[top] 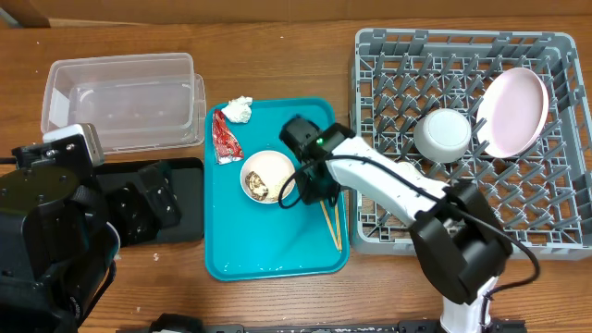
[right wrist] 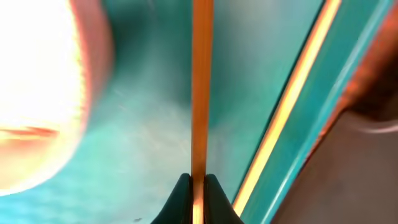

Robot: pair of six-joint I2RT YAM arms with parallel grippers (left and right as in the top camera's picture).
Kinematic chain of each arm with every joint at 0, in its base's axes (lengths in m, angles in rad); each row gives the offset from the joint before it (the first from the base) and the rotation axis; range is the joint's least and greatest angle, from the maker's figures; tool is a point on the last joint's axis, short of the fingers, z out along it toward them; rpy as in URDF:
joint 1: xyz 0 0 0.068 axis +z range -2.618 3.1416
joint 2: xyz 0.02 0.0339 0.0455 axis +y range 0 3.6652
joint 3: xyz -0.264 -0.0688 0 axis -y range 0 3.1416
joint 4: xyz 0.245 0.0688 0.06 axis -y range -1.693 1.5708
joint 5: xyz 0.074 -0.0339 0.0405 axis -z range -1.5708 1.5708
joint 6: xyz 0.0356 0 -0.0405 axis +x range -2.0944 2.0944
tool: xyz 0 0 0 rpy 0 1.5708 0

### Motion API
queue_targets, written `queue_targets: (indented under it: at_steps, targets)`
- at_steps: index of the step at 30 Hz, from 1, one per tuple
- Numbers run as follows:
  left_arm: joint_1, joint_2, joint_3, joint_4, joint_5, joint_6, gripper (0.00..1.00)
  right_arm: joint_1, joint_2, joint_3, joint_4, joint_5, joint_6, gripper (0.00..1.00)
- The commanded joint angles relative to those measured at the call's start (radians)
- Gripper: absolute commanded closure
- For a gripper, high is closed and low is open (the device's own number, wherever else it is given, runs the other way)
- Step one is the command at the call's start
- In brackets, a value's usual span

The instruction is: Sort waste into correct bins and load items into the dishwasher

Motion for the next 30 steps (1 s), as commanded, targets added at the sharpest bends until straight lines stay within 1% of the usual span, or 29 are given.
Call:
queue_targets:
  at_steps: [1,4,8,10,17,20,23,24,25,26,27,30]
  targets:
    - [-0.004,0.003,0.003,-0.005,0.008,-0.014,0.0,-0.016,-0.138,0.116,-0.016,0.059,0.042,0.96]
    - [-0.004,0.003,0.003,-0.005,0.008,-0.014,0.0,-0.031,-0.184,0.162,-0.028,0.098,0.042,0.96]
    - [-0.004,0.003,0.003,-0.005,0.008,-0.014,0.0,-0.075,-0.218,0.172,-0.03,0.201,0.037,0.96]
    - [-0.004,0.003,0.003,-0.005,0.008,-0.014,0.0,-0.115,-0.217,0.171,-0.029,0.226,-0.003,0.96]
    - [-0.004,0.003,0.003,-0.005,0.008,-0.014,0.0,-0.267,-0.178,0.162,0.033,0.195,-0.112,0.96]
    - [-0.004,0.003,0.003,-0.005,0.008,-0.014,0.0,-0.31,-0.152,0.162,0.057,0.155,-0.176,0.96]
    - [-0.004,0.003,0.003,-0.005,0.008,-0.014,0.0,-0.331,-0.124,0.162,0.053,0.152,-0.201,0.96]
    - [-0.004,0.003,0.003,-0.005,0.008,-0.014,0.0,-0.332,-0.114,0.162,0.048,0.151,-0.2,0.92]
    - [-0.004,0.003,0.003,-0.005,0.008,-0.014,0.0,-0.332,-0.105,0.162,0.039,0.143,-0.2,0.83]
    - [-0.004,0.003,0.003,-0.005,0.008,-0.014,0.0,-0.329,-0.105,0.162,0.03,0.13,-0.2,0.67]
    - [-0.004,0.003,0.003,-0.005,0.008,-0.014,0.0,-0.322,-0.105,0.162,0.021,0.126,-0.2,0.61]
    - [-0.004,0.003,0.003,-0.005,0.008,-0.014,0.0,-0.295,-0.121,0.167,-0.001,0.129,-0.174,0.55]
